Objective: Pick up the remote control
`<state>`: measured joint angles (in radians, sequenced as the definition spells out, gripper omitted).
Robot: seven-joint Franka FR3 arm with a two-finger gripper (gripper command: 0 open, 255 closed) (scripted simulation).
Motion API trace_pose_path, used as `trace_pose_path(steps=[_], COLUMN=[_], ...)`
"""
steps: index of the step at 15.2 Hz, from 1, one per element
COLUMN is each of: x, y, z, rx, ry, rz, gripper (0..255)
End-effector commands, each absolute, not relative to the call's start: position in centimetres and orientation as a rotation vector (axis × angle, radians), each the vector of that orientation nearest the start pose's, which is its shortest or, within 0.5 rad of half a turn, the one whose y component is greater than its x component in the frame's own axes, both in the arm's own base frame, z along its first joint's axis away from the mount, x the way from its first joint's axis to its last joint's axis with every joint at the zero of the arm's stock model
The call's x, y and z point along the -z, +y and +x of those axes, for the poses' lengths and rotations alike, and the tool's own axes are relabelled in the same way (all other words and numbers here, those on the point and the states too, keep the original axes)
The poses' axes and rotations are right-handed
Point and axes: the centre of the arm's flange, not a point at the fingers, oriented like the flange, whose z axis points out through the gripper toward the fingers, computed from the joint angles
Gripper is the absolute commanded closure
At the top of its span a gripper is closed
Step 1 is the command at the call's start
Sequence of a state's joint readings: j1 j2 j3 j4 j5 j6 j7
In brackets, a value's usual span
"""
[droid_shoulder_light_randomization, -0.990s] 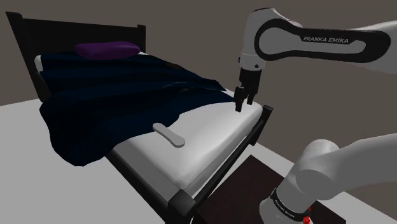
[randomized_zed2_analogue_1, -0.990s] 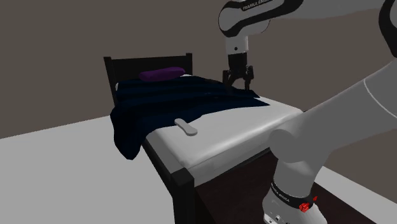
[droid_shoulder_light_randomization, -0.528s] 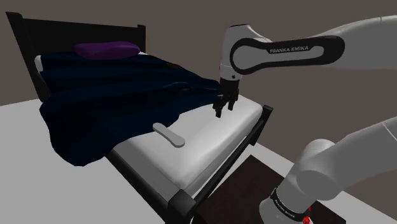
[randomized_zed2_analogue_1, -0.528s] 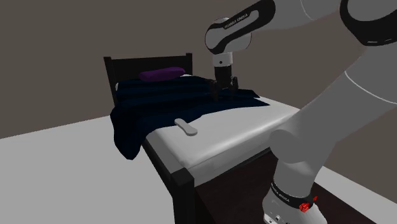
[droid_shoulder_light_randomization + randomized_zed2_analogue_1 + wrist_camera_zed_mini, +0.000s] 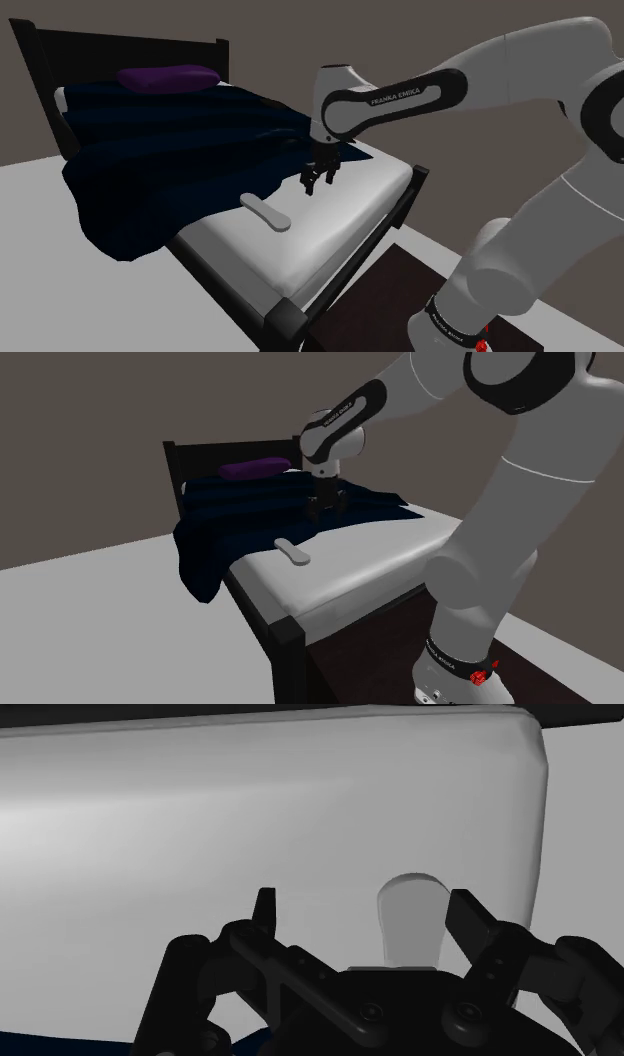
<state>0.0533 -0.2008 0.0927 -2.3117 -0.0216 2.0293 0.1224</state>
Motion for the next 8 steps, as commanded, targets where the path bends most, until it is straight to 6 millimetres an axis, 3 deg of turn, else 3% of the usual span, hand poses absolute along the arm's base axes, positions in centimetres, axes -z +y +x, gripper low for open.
trace_pose_path(steps=[1, 8], x=[-40.3, -35.1], y=[7.9, 11.4], z=[48.1, 54.3], rx=[-0.106, -0.057], ry=[-0.059, -0.087], rz=[-3.183, -3.171], gripper=[0, 0])
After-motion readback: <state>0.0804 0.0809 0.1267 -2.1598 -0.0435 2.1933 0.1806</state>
